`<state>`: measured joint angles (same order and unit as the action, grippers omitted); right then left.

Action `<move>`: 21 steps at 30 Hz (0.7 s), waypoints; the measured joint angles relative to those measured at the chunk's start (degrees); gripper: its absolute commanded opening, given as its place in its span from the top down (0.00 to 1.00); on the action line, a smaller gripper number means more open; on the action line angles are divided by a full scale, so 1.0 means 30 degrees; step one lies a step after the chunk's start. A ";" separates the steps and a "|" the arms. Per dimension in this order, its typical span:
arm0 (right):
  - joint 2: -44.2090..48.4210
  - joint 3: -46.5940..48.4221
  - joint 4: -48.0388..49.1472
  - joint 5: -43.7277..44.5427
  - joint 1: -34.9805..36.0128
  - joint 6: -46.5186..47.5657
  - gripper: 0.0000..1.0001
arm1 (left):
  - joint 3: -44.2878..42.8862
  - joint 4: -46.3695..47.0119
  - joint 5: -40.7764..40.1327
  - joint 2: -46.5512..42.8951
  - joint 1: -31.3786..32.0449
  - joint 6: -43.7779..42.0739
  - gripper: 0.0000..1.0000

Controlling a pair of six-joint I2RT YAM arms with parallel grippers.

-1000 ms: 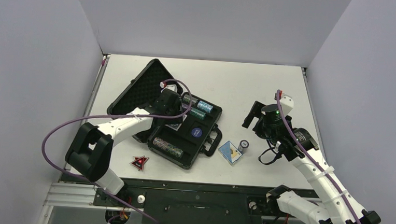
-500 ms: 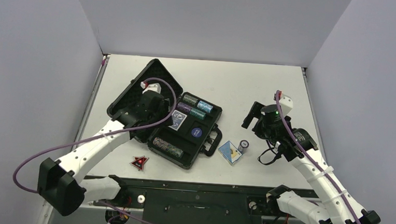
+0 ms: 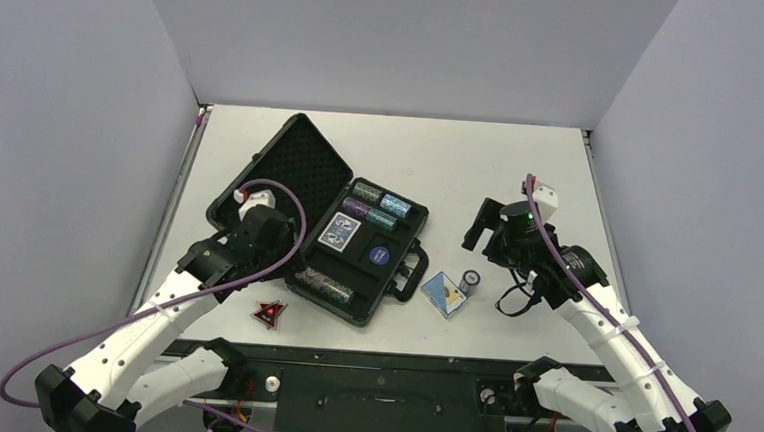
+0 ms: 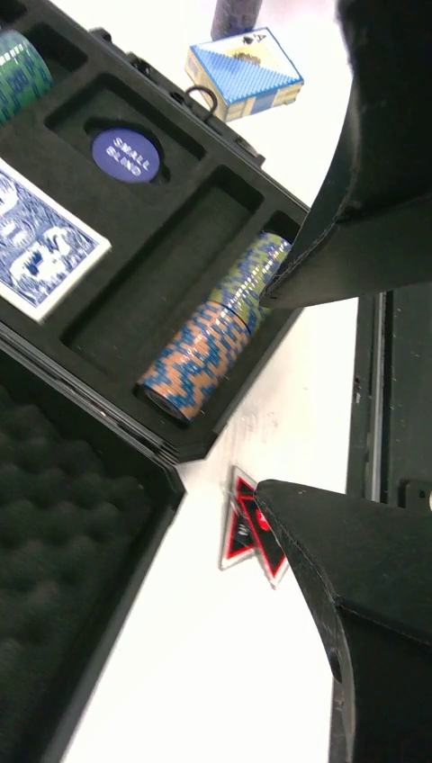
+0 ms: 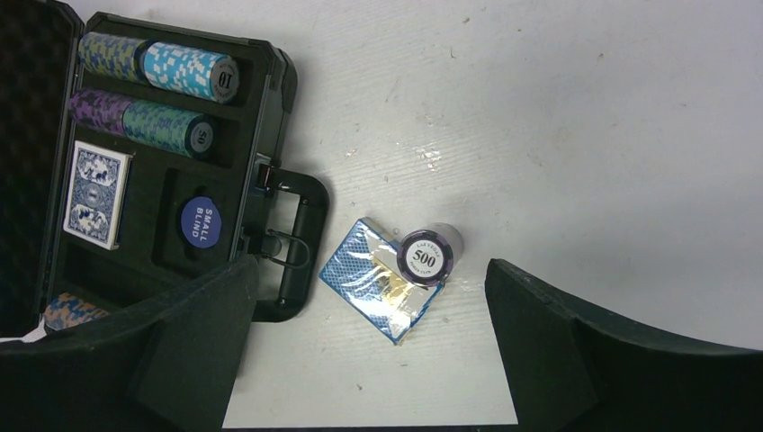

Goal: Pack up texas hold em set

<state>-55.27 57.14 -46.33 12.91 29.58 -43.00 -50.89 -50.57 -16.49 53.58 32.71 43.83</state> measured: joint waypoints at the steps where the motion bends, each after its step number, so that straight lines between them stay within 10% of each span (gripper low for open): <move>1: -0.0080 0.0000 0.0007 -0.0058 0.0000 0.0102 0.08 | 0.0073 -0.0379 -0.0015 -0.0219 0.0000 0.0219 0.32; 21: -0.0918 -0.1173 -0.0146 -0.1348 0.0000 0.2025 0.05 | 0.3701 -0.6018 -0.1297 -0.3388 0.0066 0.6601 0.17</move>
<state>-58.02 53.63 -46.76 8.86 29.58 -36.93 -39.79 -68.62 -20.38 43.42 32.91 63.64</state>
